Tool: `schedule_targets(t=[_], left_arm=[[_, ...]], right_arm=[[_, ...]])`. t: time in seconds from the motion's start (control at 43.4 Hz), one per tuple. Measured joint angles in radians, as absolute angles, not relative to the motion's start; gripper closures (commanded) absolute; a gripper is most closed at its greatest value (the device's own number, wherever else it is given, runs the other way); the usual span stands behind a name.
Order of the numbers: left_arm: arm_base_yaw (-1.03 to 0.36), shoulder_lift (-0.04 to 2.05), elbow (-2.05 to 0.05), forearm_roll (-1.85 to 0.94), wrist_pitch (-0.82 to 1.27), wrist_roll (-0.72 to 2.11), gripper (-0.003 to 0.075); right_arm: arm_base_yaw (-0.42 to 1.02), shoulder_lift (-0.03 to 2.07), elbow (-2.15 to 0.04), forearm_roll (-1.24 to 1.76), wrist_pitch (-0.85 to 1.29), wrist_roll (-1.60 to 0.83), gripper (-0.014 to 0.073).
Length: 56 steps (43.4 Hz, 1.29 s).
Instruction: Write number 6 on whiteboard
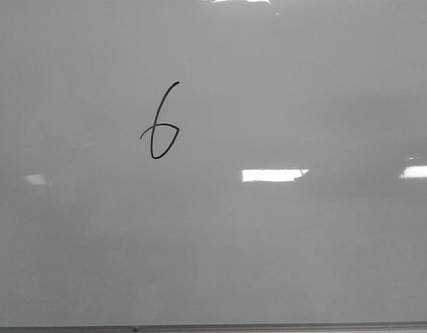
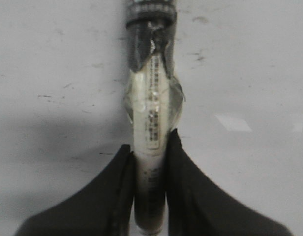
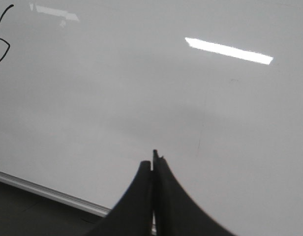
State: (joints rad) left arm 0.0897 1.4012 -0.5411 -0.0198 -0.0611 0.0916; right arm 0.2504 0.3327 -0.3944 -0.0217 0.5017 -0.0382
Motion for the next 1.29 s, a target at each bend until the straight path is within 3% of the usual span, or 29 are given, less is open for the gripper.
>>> schedule_targets(t=[0.461,0.738,0.9,1.199,1.292], left_arm=[[0.087,1.467,-0.547,-0.02,-0.103,0.092,0.0301],[0.087,1.307,-0.537,-0.02,-0.037,0.092,0.0302],[0.08,1.118,-0.49,-0.018,-0.026,0.092,0.0379],[-0.056,0.722,-0.384,0.0,0.0,0.092,0.0701],[-0.097,0.63,-0.362,0.005,0.035,0.092,0.0741]], right_arm=[[0.25,0.333,-0.394,-0.022,0.502,-0.038,0.0654],[0.25,0.333,-0.394,-0.022,0.5,-0.038,0.0654],[0.25,0.333,-0.394,-0.022,0.494,-0.038,0.0654],[0.25,0.333,-0.394,-0.022,0.465,-0.038,0.0654],[0.25,0.333,-0.394,-0.022,0.459,-0.038,0.0654]])
